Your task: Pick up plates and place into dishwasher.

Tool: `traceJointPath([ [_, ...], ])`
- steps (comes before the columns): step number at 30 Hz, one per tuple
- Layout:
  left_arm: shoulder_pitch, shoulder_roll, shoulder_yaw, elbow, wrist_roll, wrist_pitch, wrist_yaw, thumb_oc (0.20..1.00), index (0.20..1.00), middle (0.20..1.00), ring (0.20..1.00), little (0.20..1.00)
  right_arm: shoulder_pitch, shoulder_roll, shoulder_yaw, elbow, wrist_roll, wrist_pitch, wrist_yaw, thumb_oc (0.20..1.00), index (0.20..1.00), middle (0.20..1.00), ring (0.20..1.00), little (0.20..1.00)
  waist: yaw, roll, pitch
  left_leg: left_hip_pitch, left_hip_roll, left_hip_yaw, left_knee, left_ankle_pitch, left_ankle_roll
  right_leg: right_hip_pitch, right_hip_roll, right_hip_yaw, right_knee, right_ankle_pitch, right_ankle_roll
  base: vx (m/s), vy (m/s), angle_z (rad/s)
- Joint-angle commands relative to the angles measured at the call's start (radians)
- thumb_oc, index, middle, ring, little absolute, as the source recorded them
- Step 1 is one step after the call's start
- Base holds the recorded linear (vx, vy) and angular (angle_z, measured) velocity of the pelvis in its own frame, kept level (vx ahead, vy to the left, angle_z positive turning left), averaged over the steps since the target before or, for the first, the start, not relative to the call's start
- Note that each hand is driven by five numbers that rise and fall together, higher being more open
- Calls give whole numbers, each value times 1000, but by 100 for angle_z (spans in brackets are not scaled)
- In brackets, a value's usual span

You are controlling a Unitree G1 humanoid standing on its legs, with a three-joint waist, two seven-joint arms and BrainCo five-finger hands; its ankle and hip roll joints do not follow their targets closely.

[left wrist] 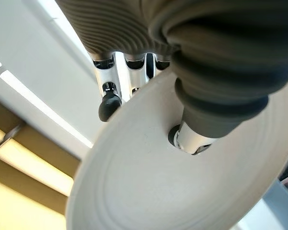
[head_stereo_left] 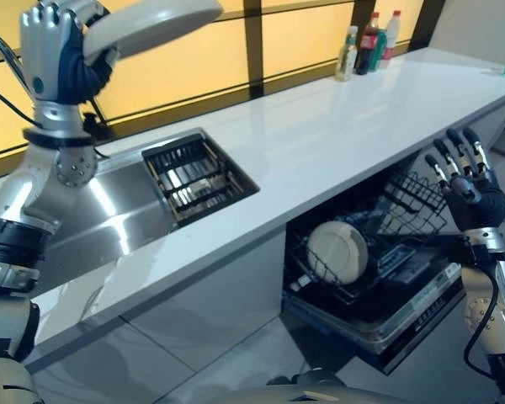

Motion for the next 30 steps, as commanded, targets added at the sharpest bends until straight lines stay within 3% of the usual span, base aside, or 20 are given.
traceJointPath([
  [1, 27, -66, 135, -95, -170, -69, -77, 200, 200, 200, 200, 200, -62, 31, -39, -101, -78, -66, -9, 1000, 1000, 1000, 1000, 1000, 8, -31, -29, -10, -33, -20, 70, -130, 42, 21, -33, 44, -92, 87, 100, 0, 0, 0],
  [4, 96, -175, 163, -166, -277, -98, -169, 200, 200, 200, 200, 200, -79, 48, -13, -121, -121, -47, -8, 1000, 1000, 1000, 1000, 1000, 20, -33, -30, -9, -37, -34, 69, -132, 44, 23, -32, 41, -91, 89, 99, 0, 0, 0],
  [8, 182, -314, 155, -270, -424, -74, -323, 200, 200, 200, 200, 200, -116, 65, 30, -136, -159, -19, -16, 1000, 1000, 1000, 1000, 1000, 44, -40, -27, -13, -43, -57, 74, -136, 49, 28, -34, 28, -89, 82, 96, -8, -8, 2],
  [14, 250, -463, 108, -343, -717, -16, -573, 200, 200, 200, 200, 200, -180, 119, 89, -143, -172, 34, -8, 1000, 1000, 1000, 1000, 1000, 78, -45, -18, -25, -50, -86, 83, -143, 54, 36, -40, 2, -93, 64, 90, -17, -33, 8],
  [17, 271, -516, 73, -373, -873, -24, -706, 200, 200, 200, 200, 200, -212, 140, 122, -150, -149, 75, -8, 1000, 1000, 1000, 1000, 1000, 92, -45, -13, -27, -52, -95, 84, -146, 57, 40, -42, -11, -94, 56, 85, -9, -23, 14],
  [19, 294, -545, 57, -399, -924, -33, -769, 200, 200, 200, 200, 200, -224, 163, 138, -156, -83, 109, 21, 1000, 1000, 1000, 1000, 1000, 100, -44, -9, -27, -52, -99, 86, -148, 57, 42, -45, -17, -91, 54, 84, 8, -18, 7],
  [24, 337, -559, 21, -436, -998, 21, -827, 200, 200, 200, 200, 200, -212, 216, 169, -202, -29, 171, 34, 1000, 1000, 1000, 1000, 1000, 118, -46, -2, -27, -53, -115, 85, -147, 61, 50, -49, -30, -89, 45, 80, 26, -22, 13],
  [30, 381, -558, -28, -401, -1004, 27, -855, 200, 200, 200, 200, 200, -230, 221, 211, -205, -18, 190, 16, 1000, 1000, 1000, 1000, 1000, 139, -56, 6, -32, -53, -126, 86, -147, 63, 55, -53, -45, -95, 45, 78, 5, -28, 5],
])
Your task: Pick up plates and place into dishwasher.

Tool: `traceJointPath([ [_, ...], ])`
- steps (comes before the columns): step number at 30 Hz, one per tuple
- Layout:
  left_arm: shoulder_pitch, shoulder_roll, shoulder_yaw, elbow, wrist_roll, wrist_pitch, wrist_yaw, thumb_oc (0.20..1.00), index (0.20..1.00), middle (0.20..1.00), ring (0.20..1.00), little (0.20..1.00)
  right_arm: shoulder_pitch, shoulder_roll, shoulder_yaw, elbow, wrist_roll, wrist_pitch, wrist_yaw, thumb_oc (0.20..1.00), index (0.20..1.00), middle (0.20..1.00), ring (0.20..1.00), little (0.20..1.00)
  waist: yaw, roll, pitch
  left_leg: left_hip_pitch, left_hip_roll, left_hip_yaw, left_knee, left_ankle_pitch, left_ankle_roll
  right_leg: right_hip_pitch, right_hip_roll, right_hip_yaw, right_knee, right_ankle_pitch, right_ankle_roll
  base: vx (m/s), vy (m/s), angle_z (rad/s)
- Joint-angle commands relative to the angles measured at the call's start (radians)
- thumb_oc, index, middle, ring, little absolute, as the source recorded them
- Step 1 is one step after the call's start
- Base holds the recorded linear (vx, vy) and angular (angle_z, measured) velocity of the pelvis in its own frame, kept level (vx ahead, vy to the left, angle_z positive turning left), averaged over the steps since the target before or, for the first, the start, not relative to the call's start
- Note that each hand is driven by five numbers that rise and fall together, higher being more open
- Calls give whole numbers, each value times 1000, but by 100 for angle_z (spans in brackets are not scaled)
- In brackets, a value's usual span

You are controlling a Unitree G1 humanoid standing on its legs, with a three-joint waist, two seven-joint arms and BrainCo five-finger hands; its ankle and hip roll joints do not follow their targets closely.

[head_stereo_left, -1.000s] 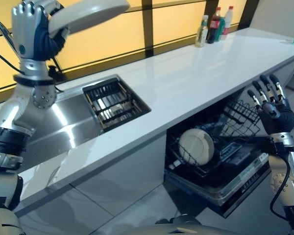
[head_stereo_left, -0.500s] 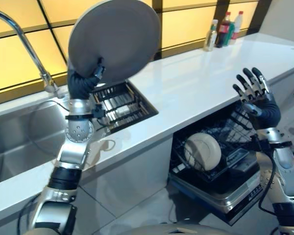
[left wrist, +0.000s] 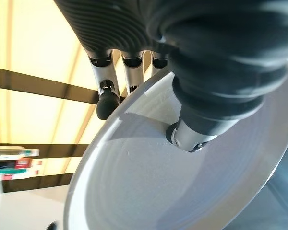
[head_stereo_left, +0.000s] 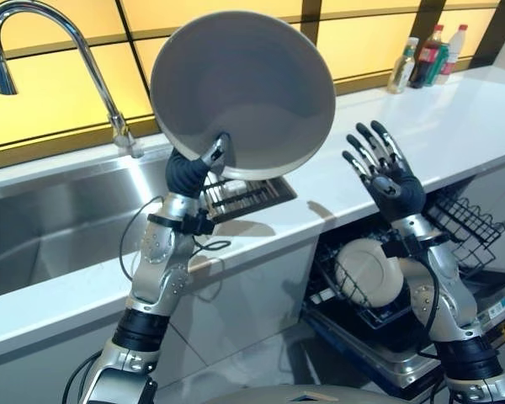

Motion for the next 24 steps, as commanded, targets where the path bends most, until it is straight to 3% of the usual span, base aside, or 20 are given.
traceJointPath([
  [1, -4, 43, -32, -30, -13, -32, -29, 200, 200, 200, 200, 200, -91, 25, -9, -66, 42, -20, -4, 1000, 1000, 1000, 1000, 1000, 15, -50, 1, -45, -46, -43, 102, -157, 64, -48, -35, 28, 37, 7, 73, 0, 0, 0],
  [14, 12, 68, -101, 23, 150, -59, 19, 200, 200, 200, 200, 200, -90, 2, 37, -78, -5, 67, -11, 1000, 1000, 1000, 1000, 1000, 16, -60, 13, -43, -42, -43, 114, -163, 75, -48, -27, 33, 56, -3, 71, 2, -15, 0],
  [24, 2, 75, -129, 22, 147, -77, 7, 200, 200, 200, 200, 200, -105, -3, 72, -68, -35, 100, -21, 1000, 1000, 1000, 1000, 1000, 18, -57, 21, -38, -42, -52, 115, -163, 73, -41, -27, 25, 62, -9, 69, 0, 0, 0],
])
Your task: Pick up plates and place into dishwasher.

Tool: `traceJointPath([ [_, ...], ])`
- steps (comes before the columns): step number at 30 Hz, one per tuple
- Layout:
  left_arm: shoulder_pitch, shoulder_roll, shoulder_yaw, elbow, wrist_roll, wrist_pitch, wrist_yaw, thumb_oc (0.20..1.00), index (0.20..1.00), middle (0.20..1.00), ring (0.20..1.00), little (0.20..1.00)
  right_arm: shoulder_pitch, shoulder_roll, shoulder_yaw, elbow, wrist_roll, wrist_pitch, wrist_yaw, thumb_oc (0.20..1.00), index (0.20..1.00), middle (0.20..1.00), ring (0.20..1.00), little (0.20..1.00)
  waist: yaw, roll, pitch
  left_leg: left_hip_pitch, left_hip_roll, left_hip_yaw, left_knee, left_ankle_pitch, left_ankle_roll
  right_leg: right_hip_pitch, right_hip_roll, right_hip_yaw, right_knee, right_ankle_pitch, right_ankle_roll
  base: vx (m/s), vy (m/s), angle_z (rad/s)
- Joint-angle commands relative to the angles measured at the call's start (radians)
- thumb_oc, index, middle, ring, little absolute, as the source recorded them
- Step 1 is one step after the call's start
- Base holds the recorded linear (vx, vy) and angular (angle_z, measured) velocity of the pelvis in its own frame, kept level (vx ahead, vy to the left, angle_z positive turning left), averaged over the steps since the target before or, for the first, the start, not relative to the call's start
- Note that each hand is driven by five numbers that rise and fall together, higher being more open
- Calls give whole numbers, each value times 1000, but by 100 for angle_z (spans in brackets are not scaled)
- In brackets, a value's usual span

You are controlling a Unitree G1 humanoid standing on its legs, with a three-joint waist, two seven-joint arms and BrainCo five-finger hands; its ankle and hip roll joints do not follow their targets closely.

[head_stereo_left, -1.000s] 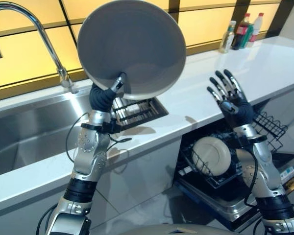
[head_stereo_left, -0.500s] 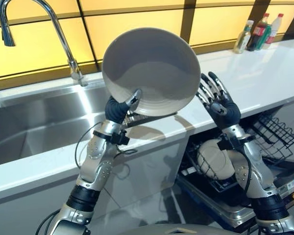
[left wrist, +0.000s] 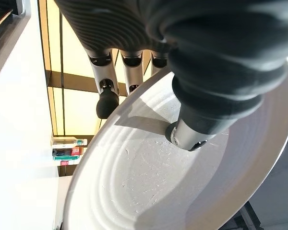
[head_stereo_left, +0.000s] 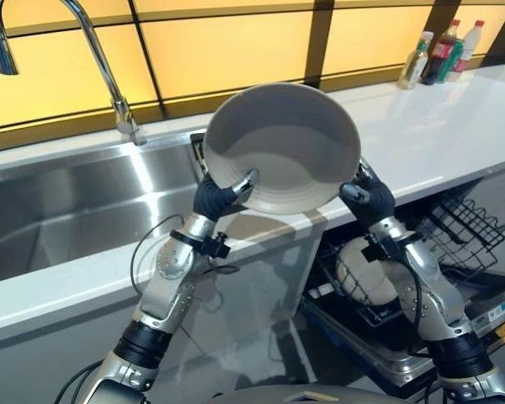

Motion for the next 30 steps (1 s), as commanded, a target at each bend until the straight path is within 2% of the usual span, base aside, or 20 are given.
traceJointPath([
  [1, -27, 43, -20, -11, 24, -64, -3, 200, 200, 200, 200, 200, -84, 4, -1, -69, -12, -24, 3, 1000, 1000, 1000, 1000, 1000, 7, -39, -17, -38, -38, -49, 113, -162, 70, -44, -28, 32, 65, -16, 70, 0, 0, 0],
  [10, -6, 34, -65, -2, 0, -63, -43, 200, 200, 200, 200, 200, -86, 8, 3, -78, -36, -2, 7, 1000, 1000, 1000, 1000, 1000, 7, -37, -13, -30, -36, -56, 103, -160, 72, -39, -28, 29, 65, -18, 71, -2, 0, 2],
  [14, -1, 32, -95, 2, -9, -58, -60, 200, 200, 200, 200, 200, -89, 11, 8, -79, -74, -18, -1, 1000, 1000, 1000, 1000, 1000, 5, -37, -11, -29, -36, -55, 102, -161, 72, -38, -28, 30, 64, -17, 74, 0, 0, 0],
  [17, 7, 36, -123, 4, 35, -58, -48, 200, 200, 200, 200, 200, -90, 3, 10, -79, -97, -32, -23, 1000, 1000, 1000, 1000, 1000, 2, -35, -7, -29, -35, -51, 104, -162, 73, -39, -28, 31, 67, -19, 76, 0, 0, 0],
  [22, 3, 49, -129, 0, 56, -93, 9, 200, 200, 200, 200, 200, -87, -26, -7, -53, -304, -65, -153, 1000, 1000, 1000, 1000, 1000, -4, -33, -6, -26, -37, -45, 100, -163, 74, -39, -28, 40, 64, -18, 78, 0, 0, 0],
  [24, 5, 51, -98, -16, 51, -104, 36, 200, 200, 200, 200, 200, -60, -42, -33, -49, -546, -74, -290, 1000, 1000, 1000, 1000, 1000, -11, -30, -4, -21, -36, -41, 96, -165, 73, -41, -27, 47, 64, -16, 80, -5, 15, -1],
  [25, 5, 54, -86, -33, 60, -102, 54, 200, 200, 200, 200, 200, -54, -55, -46, -43, -615, -71, -340, 1000, 1000, 1000, 1000, 1000, -15, -28, -2, -19, -36, -39, 93, -164, 73, -41, -26, 51, 61, -13, 82, 0, 0, 0],
  [27, 5, 64, -69, -74, 77, -85, 90, 200, 200, 200, 200, 200, -42, -73, -66, -54, -612, -39, -329, 1000, 1000, 1000, 1000, 1000, -21, -23, 1, -16, -37, -36, 91, -164, 74, -40, -26, 56, 58, -9, 84, -16, 32, -8],
  [30, 6, 73, -48, -101, 71, -70, 92, 200, 200, 200, 200, 200, -27, -93, -76, -71, -610, -33, -325, 1000, 1000, 1000, 1000, 1000, -25, -18, 7, -12, -39, -35, 87, -164, 75, -42, -27, 59, 60, -1, 88, -2, 26, -12],
])
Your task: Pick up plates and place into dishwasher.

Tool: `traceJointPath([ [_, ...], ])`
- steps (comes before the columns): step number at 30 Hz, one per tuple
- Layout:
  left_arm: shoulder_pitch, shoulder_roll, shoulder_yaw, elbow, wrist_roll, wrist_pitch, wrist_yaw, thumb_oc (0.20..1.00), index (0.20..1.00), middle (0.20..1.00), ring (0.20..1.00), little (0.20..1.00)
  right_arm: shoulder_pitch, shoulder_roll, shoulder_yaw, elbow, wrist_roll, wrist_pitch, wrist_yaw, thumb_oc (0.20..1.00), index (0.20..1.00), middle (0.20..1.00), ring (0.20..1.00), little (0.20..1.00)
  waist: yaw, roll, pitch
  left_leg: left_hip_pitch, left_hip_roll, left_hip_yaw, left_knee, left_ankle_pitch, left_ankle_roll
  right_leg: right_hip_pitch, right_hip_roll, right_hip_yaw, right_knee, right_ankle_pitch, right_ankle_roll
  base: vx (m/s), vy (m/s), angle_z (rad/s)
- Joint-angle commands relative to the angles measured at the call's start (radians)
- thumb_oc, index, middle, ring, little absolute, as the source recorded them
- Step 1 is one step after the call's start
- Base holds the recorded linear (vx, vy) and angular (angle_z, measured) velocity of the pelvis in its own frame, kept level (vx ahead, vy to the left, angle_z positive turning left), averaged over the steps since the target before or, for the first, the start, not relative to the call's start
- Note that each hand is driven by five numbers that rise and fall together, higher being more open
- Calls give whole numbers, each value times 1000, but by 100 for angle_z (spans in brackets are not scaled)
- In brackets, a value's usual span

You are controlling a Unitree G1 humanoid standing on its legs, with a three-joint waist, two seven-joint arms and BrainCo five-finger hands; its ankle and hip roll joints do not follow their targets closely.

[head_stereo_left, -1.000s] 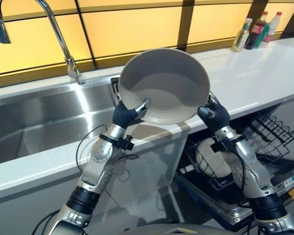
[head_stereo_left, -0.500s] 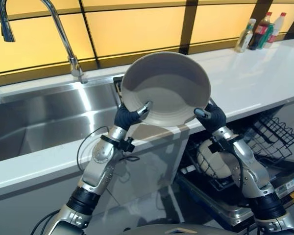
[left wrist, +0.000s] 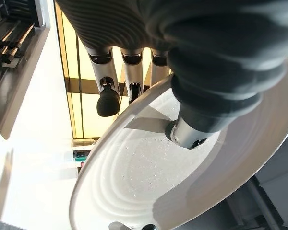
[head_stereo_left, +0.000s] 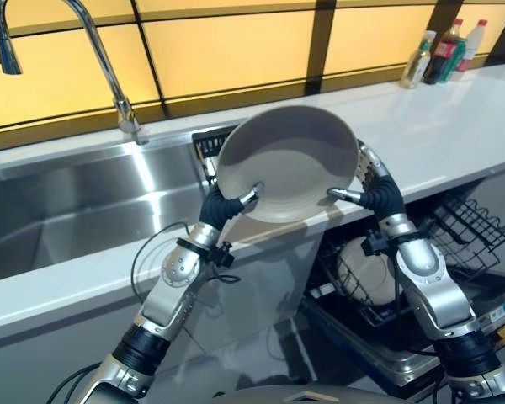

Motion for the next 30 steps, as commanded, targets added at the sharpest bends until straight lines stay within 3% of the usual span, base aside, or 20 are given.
traceJointPath([
  [1, -15, 30, 26, -122, -10, -53, 13, 200, 200, 200, 200, 200, -22, -34, -68, -66, 7, -20, -29, 1000, 1000, 1000, 1000, 1000, -16, -22, -12, -28, -39, -44, 87, -161, 72, -57, -28, 44, 72, -7, 87, 0, 24, -7],
  [10, -15, 4, -5, -81, -41, -88, -27, 200, 200, 200, 200, 200, -52, 10, 3, -58, 389, 13, 131, 1000, 1000, 1000, 1000, 1000, 0, -30, -13, -33, -42, -50, 92, -162, 70, -55, -32, 29, 72, -13, 86, 0, 2, -1],
  [16, -20, 1, -34, -59, 39, -150, 15, 200, 200, 200, 200, 200, -44, 83, 56, -57, 661, 139, 197, 1000, 1000, 1000, 1000, 1000, 16, -41, -18, -37, -40, -57, 101, -165, 72, -46, -36, 8, 71, -21, 84, 16, -15, 6],
  [23, -40, 36, -68, -41, 222, -209, 119, 200, 200, 200, 200, 200, -59, 97, 89, -35, 639, 177, 157, 1000, 1000, 1000, 1000, 1000, 22, -55, -23, -34, -40, -59, 105, -168, 78, -40, -36, 0, 66, -19, 86, 18, -4, 5],
  [30, -47, 50, -88, -14, 273, -198, 149, 200, 200, 200, 200, 200, -90, 85, 89, -44, 637, 165, 146, 1000, 1000, 1000, 1000, 1000, 25, -68, -20, -35, -38, -54, 112, -173, 81, -43, -35, 7, 70, -13, 92, 6, -1, 2],
])
